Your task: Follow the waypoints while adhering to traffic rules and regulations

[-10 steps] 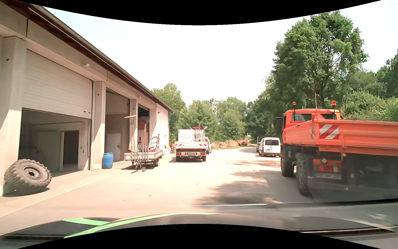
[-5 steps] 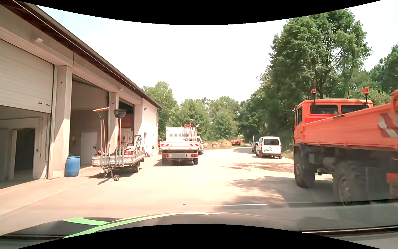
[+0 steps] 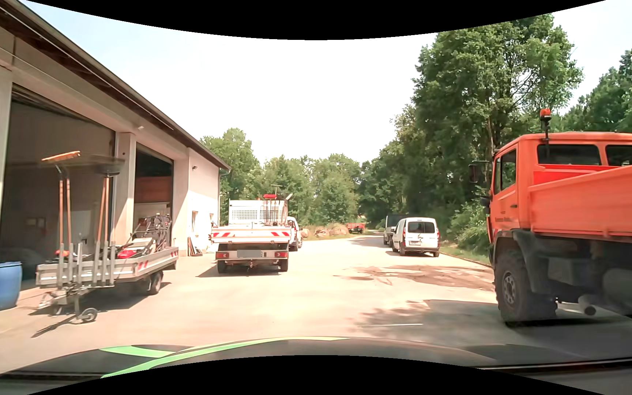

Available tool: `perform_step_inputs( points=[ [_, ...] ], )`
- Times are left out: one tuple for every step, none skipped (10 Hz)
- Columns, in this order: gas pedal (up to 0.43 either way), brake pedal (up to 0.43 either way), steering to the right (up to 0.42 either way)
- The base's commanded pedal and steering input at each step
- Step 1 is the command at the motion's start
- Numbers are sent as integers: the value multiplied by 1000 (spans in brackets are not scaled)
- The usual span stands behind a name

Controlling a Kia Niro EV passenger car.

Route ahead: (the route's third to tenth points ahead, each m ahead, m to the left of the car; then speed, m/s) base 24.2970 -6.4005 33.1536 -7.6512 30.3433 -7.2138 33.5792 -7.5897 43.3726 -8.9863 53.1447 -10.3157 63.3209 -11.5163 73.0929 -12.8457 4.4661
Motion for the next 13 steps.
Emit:
perform_step_inputs(
  points=[
    [59,0,135],
    [59,0,135],
    [59,0,136],
    [59,0,135],
    [59,0,133],
    [59,0,129],
    [59,0,126],
    [59,0,121],
    [59,0,111],
    [59,0,94],
    [59,0,80],
    [59,0,64],
    [59,0,44]
  ],
)
